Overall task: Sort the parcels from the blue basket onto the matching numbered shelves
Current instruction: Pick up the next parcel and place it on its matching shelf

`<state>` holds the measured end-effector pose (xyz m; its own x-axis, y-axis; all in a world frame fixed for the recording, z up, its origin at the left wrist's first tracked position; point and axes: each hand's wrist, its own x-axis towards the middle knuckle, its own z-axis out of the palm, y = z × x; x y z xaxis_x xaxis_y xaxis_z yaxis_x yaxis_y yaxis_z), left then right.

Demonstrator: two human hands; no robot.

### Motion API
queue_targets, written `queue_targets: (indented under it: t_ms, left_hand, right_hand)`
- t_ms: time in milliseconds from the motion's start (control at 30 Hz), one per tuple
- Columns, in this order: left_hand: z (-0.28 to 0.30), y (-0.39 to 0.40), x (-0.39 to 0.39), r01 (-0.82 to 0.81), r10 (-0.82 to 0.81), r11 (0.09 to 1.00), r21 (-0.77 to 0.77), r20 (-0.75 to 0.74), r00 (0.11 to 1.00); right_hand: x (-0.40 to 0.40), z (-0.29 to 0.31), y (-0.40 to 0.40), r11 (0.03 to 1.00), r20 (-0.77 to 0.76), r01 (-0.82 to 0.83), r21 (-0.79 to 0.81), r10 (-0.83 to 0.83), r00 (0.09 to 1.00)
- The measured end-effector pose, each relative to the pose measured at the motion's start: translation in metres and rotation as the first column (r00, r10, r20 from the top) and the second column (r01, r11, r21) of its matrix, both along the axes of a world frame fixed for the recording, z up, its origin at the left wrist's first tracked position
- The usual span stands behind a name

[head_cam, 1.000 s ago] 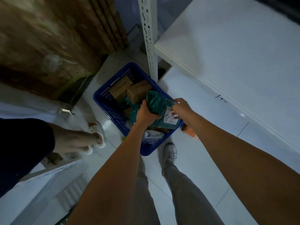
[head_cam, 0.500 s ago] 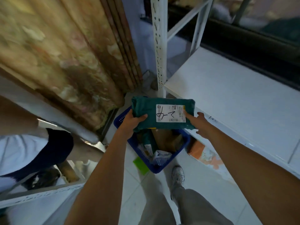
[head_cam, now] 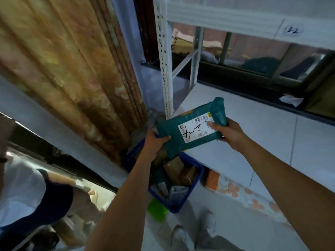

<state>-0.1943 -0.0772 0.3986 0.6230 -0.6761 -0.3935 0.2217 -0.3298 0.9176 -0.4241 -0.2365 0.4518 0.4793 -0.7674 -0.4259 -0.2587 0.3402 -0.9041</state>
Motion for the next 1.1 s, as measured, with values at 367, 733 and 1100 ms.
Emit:
queue_targets:
  t_ms: [367,733,1100]
  left_hand:
    - [0.141,-0.058,-0.093,0.548,-0.469,0.826,0.128,0.695,0.544]
    - [0.197,-0.098,-0.179,0.486,-0.614,0.734,0.475,0.770,0.175]
    - [0.187,-0.102,-0.165,0.451,-0.369,0.876,-0.174,0.360,0.857]
  right_hand:
    - [-0.030,0.102,0.007,0.563,-0.663,-0.658,-0.500,0.240,0.709]
    - [-0.089,0.162,-0.006,0.413,-0.685,-0.646,-0.642,0.069,0.725]
    - [-0.188,0.148,-0.040,0.755,-0.243,0.124,-0.644,-0.356,0.903]
